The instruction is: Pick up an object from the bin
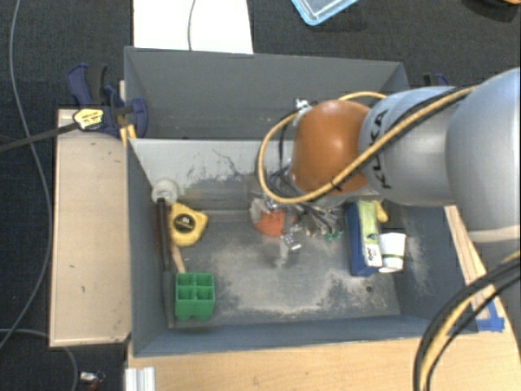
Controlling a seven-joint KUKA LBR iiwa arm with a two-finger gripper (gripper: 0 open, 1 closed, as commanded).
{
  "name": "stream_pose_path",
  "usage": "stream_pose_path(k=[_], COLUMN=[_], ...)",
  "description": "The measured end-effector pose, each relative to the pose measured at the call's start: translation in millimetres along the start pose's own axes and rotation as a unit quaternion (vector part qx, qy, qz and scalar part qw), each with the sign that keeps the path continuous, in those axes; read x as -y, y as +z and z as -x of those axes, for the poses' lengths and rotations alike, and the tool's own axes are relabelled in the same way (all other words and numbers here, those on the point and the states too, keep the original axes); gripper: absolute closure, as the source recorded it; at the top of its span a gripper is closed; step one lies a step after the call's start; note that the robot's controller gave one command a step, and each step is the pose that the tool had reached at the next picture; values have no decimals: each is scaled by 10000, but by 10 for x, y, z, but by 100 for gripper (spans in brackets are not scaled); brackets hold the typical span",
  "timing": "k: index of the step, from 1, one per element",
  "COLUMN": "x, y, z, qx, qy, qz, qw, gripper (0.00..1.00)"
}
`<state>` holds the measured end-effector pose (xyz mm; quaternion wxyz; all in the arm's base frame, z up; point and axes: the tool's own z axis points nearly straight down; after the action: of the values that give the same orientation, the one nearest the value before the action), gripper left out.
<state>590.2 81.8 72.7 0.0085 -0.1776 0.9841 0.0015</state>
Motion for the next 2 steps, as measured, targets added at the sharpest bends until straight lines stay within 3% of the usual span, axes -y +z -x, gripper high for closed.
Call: stream_pose_path(k=[1,2], x=[67,69], y=[11,12], z=[-162,-163], qx=[-15,-17], qy=[552,559], qz=[8,8], qw=[9985,9984], gripper=[100,0])
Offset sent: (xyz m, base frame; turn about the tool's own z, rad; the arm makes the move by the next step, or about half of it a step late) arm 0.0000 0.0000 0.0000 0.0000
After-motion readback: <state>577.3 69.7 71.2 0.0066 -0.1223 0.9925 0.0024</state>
